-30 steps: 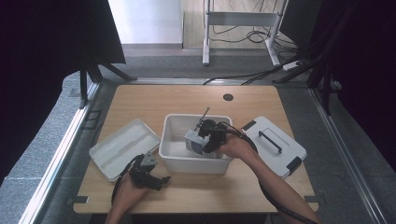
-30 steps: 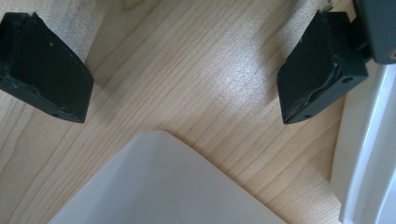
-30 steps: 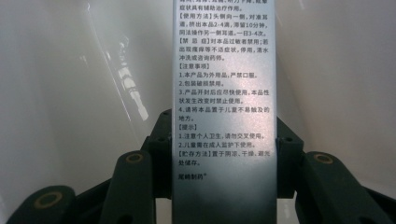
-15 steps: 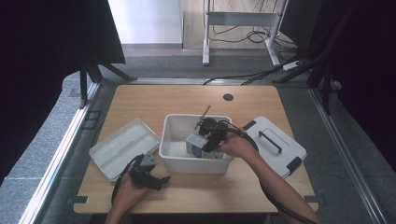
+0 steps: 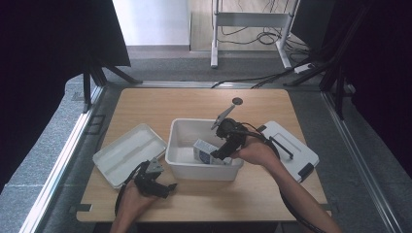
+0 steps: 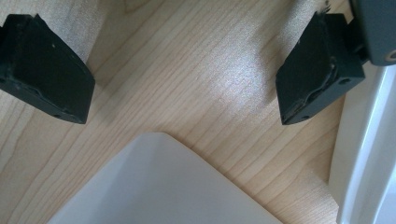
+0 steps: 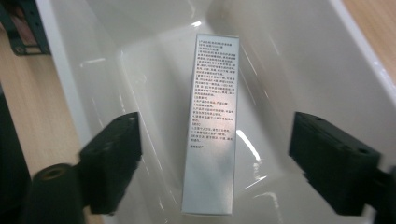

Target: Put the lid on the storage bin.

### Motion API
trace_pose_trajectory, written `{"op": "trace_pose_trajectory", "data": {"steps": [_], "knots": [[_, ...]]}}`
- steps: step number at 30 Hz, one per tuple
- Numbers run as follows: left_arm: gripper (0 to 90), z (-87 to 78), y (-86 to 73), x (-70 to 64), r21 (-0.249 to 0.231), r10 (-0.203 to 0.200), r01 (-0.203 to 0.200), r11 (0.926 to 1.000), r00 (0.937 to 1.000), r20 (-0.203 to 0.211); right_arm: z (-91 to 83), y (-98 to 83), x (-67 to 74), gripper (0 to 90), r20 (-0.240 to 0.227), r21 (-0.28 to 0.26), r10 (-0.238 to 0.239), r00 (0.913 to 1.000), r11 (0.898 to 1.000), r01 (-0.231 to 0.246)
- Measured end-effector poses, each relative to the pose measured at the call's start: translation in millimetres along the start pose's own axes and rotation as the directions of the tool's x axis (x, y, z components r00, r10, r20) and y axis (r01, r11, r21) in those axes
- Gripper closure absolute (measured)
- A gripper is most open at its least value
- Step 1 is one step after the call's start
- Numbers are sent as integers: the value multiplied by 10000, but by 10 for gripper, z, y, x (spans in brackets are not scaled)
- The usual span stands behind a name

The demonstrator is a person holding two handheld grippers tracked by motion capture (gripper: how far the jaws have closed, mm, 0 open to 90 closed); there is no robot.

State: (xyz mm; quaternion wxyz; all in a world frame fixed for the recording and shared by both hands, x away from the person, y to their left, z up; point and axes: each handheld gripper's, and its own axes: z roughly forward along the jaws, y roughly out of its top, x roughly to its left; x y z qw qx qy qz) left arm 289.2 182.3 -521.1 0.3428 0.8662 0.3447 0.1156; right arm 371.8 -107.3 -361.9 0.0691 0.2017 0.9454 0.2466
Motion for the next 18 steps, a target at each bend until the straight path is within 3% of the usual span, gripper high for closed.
{"op": "trace_pose_trajectory", "data": {"steps": [1,2,5,12,18], "knots": [[45,0,0,0,3,0,0,10000,10000,-5,-30,-16,4,128,67,-114,65,10000,9999,-64],[45,0,0,1,-5,-4,4,10000,10000,6,-83,-55,12,66,155,-381,292,9995,9989,-286],[45,0,0,1,-11,-3,3,10000,10000,13,-138,-108,21,0,240,-628,409,9989,9973,-394],[45,0,0,2,-17,-22,22,10000,10000,21,-286,-292,73,0,222,-1228,531,9983,9912,-500],[42,1,0,2,-11,-15,15,10000,10000,31,-340,-555,81,0,128,-1505,754,9971,9859,-726]]}}
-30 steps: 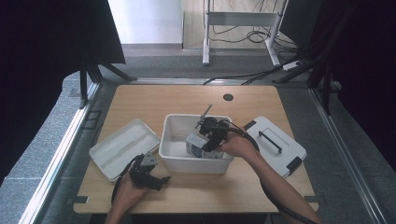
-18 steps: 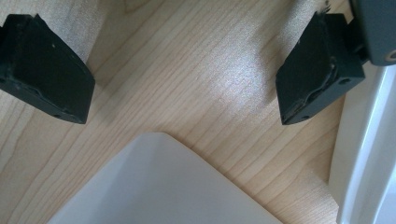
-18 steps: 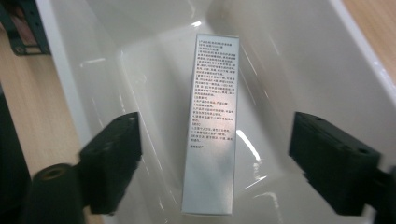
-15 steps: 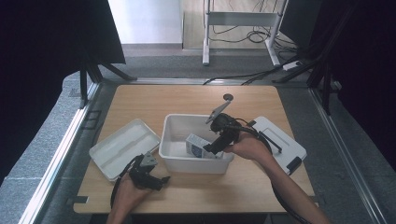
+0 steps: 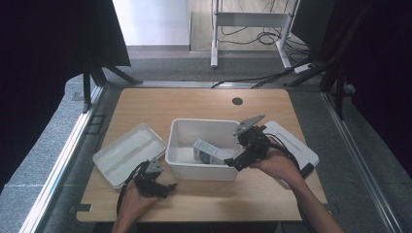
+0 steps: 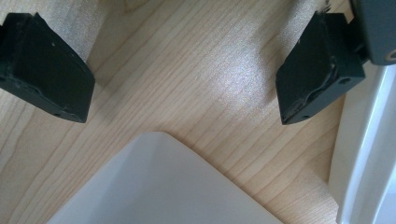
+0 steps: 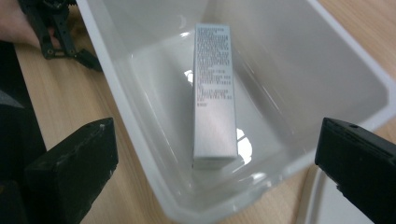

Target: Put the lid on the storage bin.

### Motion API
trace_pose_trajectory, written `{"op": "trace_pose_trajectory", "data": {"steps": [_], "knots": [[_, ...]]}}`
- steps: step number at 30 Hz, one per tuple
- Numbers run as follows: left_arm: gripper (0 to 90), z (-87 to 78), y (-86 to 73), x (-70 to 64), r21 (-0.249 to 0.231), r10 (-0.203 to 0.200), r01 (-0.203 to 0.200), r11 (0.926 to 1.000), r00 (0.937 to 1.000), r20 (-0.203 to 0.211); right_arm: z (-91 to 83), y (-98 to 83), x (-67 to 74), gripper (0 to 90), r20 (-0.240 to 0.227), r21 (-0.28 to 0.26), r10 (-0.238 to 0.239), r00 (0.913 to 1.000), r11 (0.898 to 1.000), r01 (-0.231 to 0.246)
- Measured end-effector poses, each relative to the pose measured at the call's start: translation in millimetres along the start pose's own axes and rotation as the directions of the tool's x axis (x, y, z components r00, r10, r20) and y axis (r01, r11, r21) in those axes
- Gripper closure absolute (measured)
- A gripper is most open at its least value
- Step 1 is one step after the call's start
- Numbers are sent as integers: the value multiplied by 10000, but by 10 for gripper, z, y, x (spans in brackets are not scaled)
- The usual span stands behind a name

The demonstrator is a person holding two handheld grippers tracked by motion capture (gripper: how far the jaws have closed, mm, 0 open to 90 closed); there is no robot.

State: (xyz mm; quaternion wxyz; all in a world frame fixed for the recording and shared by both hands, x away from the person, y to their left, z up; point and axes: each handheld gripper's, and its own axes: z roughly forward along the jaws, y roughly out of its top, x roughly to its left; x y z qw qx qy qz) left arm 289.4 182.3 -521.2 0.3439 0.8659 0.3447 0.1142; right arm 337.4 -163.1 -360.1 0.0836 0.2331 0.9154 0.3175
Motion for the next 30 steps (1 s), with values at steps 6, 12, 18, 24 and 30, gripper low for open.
{"op": "trace_pose_trajectory", "data": {"steps": [6,12,18,24,30], "knots": [[29,5,2,-2,31,38,-38,10000,10000,50,-57,-312,-58,0,-22,-530,392,9992,9978,-392],[22,6,3,-2,49,50,-50,10000,10000,66,-41,-608,-48,0,230,-1167,540,9983,9919,-510],[20,8,3,-2,58,76,-76,10000,10000,47,100,-815,-22,0,354,-1418,670,9971,9880,-614],[13,10,7,-1,83,141,-142,9999,9999,82,362,-1086,0,0,285,-1630,983,9948,9823,-923],[16,9,17,10,128,223,-225,9997,9996,176,610,-1340,33,0,275,-1641,1230,9920,9795,-1169]]}}
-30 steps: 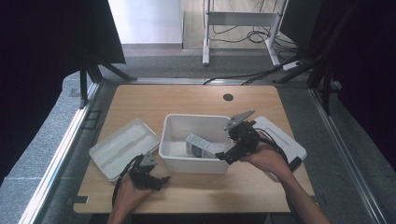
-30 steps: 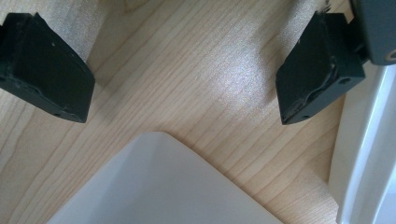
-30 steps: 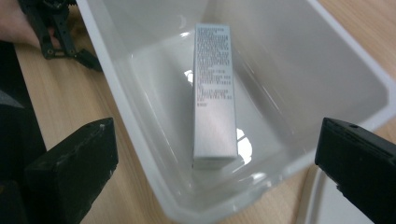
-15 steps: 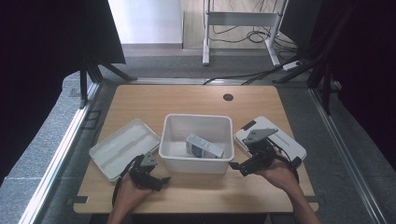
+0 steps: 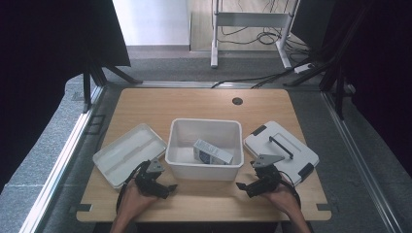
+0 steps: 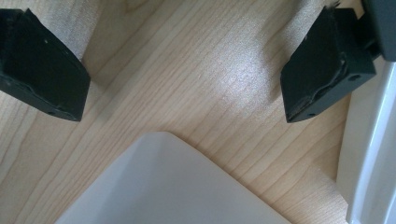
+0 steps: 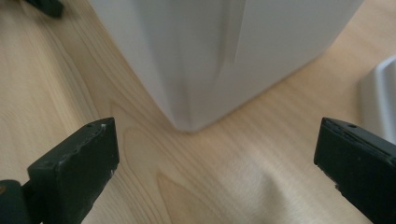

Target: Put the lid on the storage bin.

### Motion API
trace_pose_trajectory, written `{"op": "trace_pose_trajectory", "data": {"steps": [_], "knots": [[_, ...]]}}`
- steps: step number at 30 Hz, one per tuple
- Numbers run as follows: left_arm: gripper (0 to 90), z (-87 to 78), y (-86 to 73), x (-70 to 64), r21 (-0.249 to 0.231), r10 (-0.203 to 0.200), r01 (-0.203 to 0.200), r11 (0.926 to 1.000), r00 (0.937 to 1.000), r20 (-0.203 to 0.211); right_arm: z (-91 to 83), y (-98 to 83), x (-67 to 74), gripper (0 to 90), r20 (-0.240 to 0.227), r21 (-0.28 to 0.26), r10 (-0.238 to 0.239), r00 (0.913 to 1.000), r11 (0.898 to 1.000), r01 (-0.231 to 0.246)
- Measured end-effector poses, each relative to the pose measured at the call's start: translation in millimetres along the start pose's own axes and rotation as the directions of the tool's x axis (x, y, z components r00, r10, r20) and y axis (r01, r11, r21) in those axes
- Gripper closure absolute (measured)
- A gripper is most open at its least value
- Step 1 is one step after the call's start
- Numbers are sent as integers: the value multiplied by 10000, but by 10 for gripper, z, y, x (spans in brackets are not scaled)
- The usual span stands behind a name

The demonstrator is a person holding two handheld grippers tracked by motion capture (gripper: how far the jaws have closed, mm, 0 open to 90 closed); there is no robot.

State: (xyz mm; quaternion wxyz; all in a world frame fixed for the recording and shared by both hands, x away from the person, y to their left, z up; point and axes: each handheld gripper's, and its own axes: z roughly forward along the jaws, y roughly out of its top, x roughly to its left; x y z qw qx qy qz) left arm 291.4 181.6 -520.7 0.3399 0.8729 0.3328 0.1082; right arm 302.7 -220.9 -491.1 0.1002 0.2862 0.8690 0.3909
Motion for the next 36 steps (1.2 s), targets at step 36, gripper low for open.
{"op": "trace_pose_trajectory", "data": {"steps": [36], "knots": [[203,-752,363,816,756,-15,78,9971,9965,-832,176,-226,10,0,441,632,-199,9988,9979,171]]}}
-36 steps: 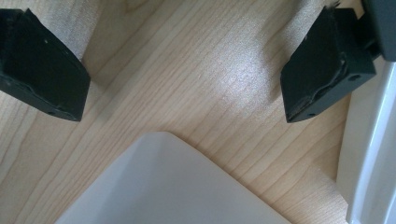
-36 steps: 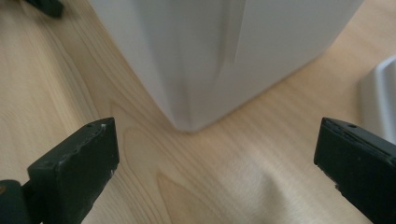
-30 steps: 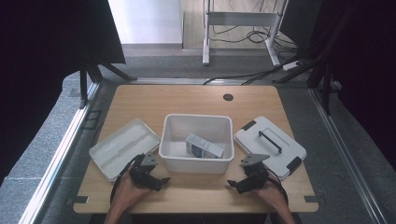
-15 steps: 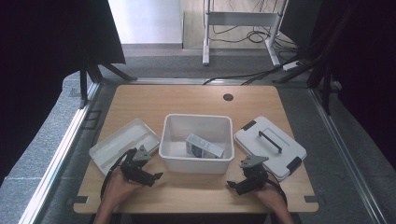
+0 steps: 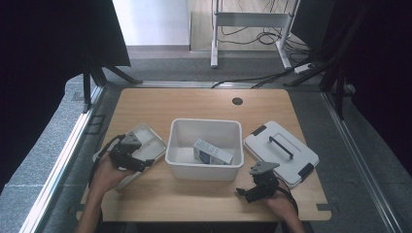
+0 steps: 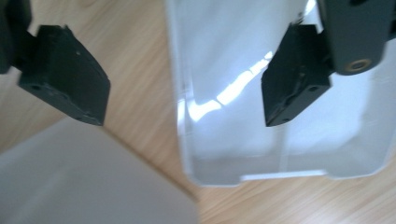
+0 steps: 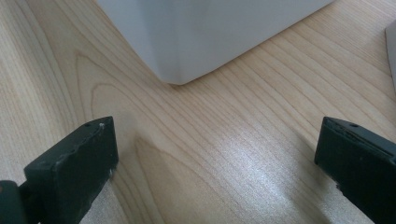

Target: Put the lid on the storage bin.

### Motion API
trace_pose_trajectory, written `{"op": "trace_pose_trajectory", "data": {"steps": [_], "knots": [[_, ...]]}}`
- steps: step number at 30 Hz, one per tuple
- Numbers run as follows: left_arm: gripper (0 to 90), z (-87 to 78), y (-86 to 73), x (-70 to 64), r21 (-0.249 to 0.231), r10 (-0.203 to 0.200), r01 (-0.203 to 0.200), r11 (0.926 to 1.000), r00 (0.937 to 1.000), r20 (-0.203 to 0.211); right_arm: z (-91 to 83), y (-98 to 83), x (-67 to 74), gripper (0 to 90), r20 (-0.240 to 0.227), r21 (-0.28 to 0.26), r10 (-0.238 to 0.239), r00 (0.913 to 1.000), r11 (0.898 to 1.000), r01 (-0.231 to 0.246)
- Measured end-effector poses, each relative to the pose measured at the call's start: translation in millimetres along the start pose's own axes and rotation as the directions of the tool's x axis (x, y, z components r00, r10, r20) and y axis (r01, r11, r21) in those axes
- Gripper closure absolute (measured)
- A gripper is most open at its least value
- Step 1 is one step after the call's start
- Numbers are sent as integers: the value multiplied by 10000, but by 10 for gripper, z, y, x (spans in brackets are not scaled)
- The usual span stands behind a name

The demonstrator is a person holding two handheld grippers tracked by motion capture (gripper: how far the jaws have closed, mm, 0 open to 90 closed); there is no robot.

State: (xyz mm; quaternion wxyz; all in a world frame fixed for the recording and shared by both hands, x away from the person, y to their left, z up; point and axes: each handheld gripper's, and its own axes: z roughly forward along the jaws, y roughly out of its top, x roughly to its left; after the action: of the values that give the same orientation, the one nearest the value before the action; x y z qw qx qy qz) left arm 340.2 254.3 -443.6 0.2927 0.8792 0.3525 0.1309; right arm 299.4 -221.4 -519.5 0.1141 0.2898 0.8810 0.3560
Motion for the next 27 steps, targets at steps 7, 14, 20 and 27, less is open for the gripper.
{"op": "trace_pose_trajectory", "data": {"steps": [7,14,20,27], "knots": [[379,68,37,294,1825,318,-262,9829,9991,-280,0,0,-1,0,3,-5,2,10000,10000,-2],[592,238,110,490,3689,351,-313,9289,9994,-37,-1,0,0,0,-2,0,14,10000,10000,-14],[713,417,146,596,4693,200,-267,8826,9996,193,-1,0,0,0,1,1,18,10000,10000,-18],[885,496,163,601,5082,393,-522,8596,9986,361,-1,0,0,0,1,0,17,10000,10000,-17]]}}
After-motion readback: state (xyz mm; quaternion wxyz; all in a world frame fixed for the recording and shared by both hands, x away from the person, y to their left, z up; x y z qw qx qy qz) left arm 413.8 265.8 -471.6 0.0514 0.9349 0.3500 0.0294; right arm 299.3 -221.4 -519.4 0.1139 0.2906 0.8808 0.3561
